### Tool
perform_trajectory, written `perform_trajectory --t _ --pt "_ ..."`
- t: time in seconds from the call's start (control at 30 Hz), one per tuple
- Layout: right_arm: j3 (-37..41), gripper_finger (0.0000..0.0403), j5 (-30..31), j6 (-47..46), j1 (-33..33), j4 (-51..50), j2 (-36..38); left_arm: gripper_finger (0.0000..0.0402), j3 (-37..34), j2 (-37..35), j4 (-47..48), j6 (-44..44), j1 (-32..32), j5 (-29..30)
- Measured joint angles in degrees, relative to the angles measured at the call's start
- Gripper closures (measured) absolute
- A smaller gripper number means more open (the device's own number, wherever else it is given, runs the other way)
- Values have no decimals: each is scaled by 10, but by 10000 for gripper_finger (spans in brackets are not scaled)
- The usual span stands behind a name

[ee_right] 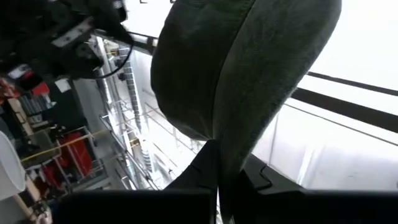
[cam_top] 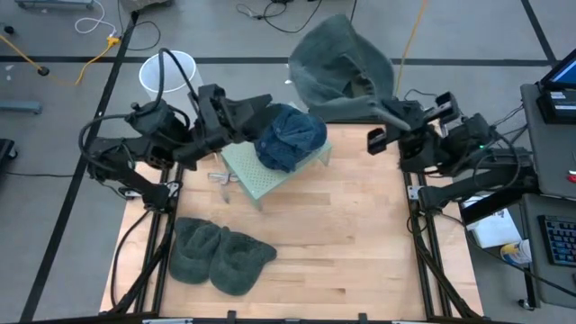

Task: Pick & Place hat
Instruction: Put the top green cap on the shelf

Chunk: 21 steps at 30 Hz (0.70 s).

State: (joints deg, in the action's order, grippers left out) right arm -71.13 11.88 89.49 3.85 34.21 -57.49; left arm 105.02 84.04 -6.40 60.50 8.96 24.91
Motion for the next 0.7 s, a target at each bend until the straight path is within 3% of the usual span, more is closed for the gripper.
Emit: perform_trajectory --t 0.33,0.7 --pt "0 398 1 -28 -1 2 -35 94 1 2 -31 31 -23 -52" --pt "0 397 7 -48 6 -36 -40 94 1 3 -42 76 -23 -71"
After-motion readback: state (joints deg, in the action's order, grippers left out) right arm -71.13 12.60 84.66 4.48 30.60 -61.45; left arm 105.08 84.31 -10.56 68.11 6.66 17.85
